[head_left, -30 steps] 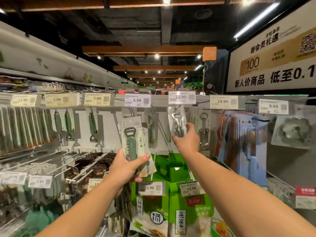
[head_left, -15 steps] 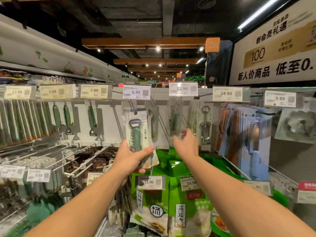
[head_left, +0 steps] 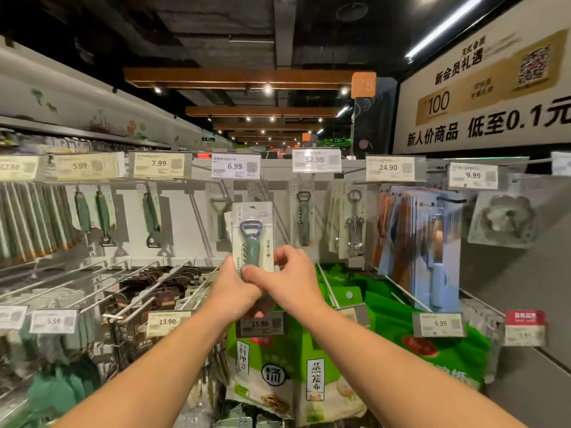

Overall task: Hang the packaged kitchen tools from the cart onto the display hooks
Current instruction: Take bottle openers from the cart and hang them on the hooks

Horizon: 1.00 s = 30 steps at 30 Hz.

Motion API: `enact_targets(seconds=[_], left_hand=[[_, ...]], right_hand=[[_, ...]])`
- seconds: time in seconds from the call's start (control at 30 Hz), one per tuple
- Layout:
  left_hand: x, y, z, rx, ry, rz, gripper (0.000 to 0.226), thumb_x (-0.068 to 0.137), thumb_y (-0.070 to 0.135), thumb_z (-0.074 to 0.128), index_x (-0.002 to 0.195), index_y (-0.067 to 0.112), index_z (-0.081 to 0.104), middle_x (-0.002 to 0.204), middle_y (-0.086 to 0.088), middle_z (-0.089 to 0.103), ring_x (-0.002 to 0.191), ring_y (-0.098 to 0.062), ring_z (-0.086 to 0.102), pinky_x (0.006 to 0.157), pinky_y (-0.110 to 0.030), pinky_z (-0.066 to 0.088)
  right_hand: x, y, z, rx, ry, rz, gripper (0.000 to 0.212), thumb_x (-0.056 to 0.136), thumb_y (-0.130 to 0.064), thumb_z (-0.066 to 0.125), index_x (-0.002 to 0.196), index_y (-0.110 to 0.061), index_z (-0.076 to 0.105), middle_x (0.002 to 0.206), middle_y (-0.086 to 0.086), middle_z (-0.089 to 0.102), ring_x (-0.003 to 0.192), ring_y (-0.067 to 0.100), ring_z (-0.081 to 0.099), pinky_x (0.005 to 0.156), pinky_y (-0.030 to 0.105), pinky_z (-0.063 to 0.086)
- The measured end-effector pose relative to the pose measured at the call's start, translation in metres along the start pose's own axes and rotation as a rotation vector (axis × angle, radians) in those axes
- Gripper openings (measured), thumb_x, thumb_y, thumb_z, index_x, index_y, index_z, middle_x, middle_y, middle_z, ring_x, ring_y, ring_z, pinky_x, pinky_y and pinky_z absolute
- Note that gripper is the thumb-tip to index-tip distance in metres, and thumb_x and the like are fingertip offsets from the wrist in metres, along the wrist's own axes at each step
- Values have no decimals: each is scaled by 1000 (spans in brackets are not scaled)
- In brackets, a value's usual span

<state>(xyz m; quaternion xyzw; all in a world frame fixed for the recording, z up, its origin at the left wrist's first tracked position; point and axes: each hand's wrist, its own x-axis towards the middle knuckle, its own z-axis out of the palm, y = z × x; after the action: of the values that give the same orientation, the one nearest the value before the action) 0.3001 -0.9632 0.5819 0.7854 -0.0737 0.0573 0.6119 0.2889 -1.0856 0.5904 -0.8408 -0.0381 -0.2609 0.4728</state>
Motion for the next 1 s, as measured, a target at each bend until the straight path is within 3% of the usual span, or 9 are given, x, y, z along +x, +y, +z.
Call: enact_targets(seconds=[0.13,0.23,0.33,0.4,0.57,0.63,0.7,0.83,1.0], left_hand=[[-2,-2,-6,-97,-80,-37,54,83,-11,71,123,15,45,115,-19,66,84,-39,79,65,-50,66],[-1,-6,-10,-242,-137,-59,51,88,0,70,129,23,50,121,-12,71,86,-29,80,64,-42,64],[2,-5,-14,-391,-112,-114,31,106,29,53,135,21,51,129,-17,69,94,-33,79,55,-43,65],[6,-6,-15,-353,-69,-127,37,110,51,41,135,26,51,129,-13,69,99,-33,78,52,-40,62],[3,-5,-15,-301,-49,-82,31,106,52,51,127,29,50,119,-6,73,85,-25,80,56,-35,61],[3,-7,-16,-279,-56,-57,30,104,48,58,127,31,51,119,-3,73,84,-23,80,56,-34,60],[5,-8,-19,-235,-34,-46,32,102,48,60,129,32,51,120,-2,73,88,-25,80,54,-33,59],[10,-10,-25,-232,39,-57,37,102,51,60,131,31,50,125,-1,69,107,-33,74,48,-29,57],[11,-9,-30,-177,84,-58,36,104,49,58,129,26,48,119,-3,68,97,-31,75,44,-28,54]], right_hand=[[3,0,0,36,-35,-1,43,63,-59,78,85,-24,70,95,-1,68,87,17,66,82,38,57],[2,3,-5,143,-68,25,26,79,-42,81,91,-22,72,88,-2,75,82,16,72,76,37,60],[4,5,-9,332,-108,81,17,90,-24,78,101,-15,70,91,6,78,84,20,76,72,36,63],[5,5,-10,468,-162,111,16,94,-17,73,109,-12,68,96,8,79,87,21,78,74,40,64],[7,7,-10,575,-229,141,20,99,-16,66,119,-12,65,103,6,79,91,20,77,74,38,63],[8,8,-12,552,-231,136,18,100,-17,65,118,-14,65,103,5,78,91,19,77,73,38,63],[9,10,-14,457,-190,100,21,101,-19,63,122,-19,63,110,0,76,98,17,75,85,43,63],[6,17,-20,165,-37,-60,57,101,-27,59,151,-34,33,142,-7,57,125,13,59,108,40,48],[4,18,-39,103,166,-156,44,96,-22,63,132,-38,44,134,-13,53,121,5,49,105,31,40]])
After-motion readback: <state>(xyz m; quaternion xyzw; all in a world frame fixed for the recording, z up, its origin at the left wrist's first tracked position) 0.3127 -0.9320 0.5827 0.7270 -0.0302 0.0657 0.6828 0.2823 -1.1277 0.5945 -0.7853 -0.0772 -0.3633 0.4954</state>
